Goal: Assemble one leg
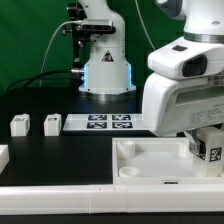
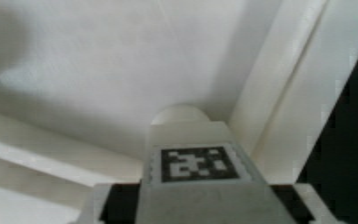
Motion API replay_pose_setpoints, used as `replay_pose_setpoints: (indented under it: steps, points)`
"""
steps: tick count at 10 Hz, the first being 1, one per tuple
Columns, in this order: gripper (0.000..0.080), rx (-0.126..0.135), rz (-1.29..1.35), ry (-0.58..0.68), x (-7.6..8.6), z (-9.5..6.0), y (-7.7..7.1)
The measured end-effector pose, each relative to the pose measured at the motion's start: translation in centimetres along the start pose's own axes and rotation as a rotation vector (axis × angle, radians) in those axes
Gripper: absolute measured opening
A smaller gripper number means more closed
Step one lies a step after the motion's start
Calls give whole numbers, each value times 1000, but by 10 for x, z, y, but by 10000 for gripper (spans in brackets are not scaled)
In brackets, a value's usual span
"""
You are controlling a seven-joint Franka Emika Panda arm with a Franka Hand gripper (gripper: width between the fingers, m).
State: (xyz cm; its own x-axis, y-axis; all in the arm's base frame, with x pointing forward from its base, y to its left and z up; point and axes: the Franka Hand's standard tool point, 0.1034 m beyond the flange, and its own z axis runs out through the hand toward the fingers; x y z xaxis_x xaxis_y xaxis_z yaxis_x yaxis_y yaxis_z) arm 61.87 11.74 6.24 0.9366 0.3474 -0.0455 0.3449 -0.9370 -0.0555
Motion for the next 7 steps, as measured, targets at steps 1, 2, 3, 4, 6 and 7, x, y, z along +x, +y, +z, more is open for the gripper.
replay_pose_setpoints:
  steps: [1,2,3,4,6,7]
  points:
    - [290,1,18,0,0,0,0]
    - [290,1,28,0,0,0,0]
    - [290,2,102,2,0,0,0]
    - [290,2,258,7,1,0,-2]
    - [291,2,543,19,4,0,-5]
    - [291,2,700,21,4,0,-6]
